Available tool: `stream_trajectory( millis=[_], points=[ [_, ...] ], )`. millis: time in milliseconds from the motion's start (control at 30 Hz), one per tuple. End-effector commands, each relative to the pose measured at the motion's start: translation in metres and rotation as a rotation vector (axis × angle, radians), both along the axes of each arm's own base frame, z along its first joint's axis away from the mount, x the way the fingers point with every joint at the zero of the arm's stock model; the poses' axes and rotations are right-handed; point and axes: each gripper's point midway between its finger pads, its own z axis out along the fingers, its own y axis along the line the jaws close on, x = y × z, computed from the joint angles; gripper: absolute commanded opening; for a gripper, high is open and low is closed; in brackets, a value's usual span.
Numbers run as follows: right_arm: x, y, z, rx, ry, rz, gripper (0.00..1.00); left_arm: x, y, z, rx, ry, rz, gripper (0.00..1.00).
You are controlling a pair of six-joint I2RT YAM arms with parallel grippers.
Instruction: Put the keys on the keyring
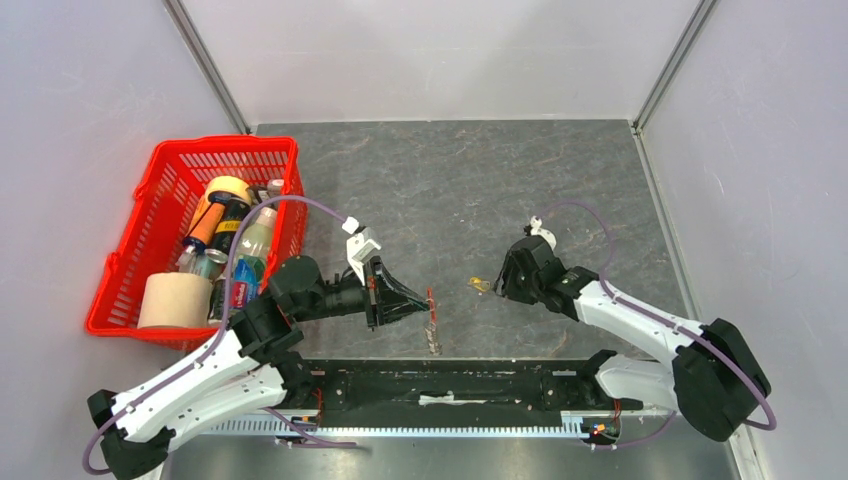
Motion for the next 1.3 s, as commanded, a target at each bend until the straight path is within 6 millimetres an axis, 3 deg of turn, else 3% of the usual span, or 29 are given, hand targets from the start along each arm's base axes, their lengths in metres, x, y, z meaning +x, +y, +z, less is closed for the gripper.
stream_trajectory(
  millis=[0,567,967,1133,1267],
  points=[
    [0.018,0.014,0.001,0.098,-0.055,-0.033,0.48,0.001,-0.003,0.012,-0.043,-0.059,-0.012,0.02],
    [0.019,0.021,-0.034,0.134,-0.007,-0.047,0.36,0.003,-0.01,0.004,-0.024,-0.047,-0.034,0.02],
    [0.019,0.021,-0.032,0.147,-0.018,-0.056,0.25,0.002,-0.01,0.004,-0.026,-0.048,-0.035,0.02],
    [0.019,0.019,-0.032,0.142,-0.022,-0.062,0.17,0.002,-0.01,0.005,-0.028,-0.05,-0.034,0.02],
    [0.02,0.017,-0.033,0.132,-0.025,-0.069,0.05,0.002,-0.01,0.006,-0.029,-0.05,-0.035,0.02]
  ],
)
